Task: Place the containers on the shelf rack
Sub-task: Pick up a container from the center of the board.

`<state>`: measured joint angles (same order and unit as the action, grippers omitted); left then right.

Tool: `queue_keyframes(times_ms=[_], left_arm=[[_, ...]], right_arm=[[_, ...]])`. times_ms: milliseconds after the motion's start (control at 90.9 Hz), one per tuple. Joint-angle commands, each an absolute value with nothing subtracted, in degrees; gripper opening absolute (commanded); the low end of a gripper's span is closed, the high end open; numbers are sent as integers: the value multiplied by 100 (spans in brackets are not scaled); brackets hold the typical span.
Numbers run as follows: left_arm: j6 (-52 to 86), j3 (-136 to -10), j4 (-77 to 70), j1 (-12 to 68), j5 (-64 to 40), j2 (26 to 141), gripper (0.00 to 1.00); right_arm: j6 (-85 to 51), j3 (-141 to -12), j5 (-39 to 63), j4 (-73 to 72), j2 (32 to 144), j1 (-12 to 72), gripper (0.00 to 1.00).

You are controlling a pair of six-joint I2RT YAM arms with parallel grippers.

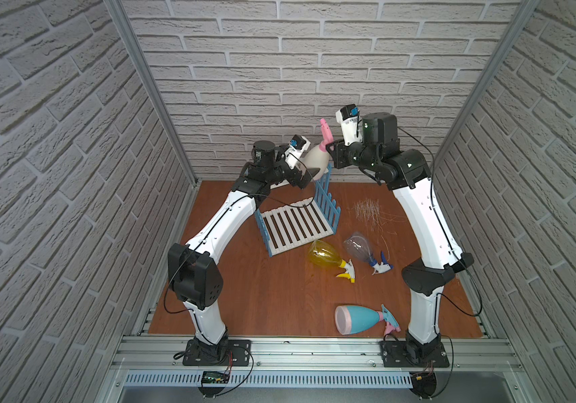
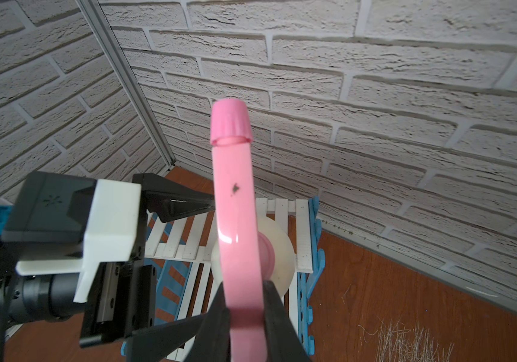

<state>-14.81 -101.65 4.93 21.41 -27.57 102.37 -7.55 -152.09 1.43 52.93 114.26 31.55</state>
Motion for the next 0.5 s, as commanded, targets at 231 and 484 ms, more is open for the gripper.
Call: queue_keyframes(times_ms=[231,484], left_arm=[[-1809,-10599,651,2306,-3213,10541,98],[-1797,-10609,511,2380,-3169,10612,83]], right_arm=[[-873,-15348,332,5119,11162,3171,4],[-932,-15337,367,5125,11205,3173,4]])
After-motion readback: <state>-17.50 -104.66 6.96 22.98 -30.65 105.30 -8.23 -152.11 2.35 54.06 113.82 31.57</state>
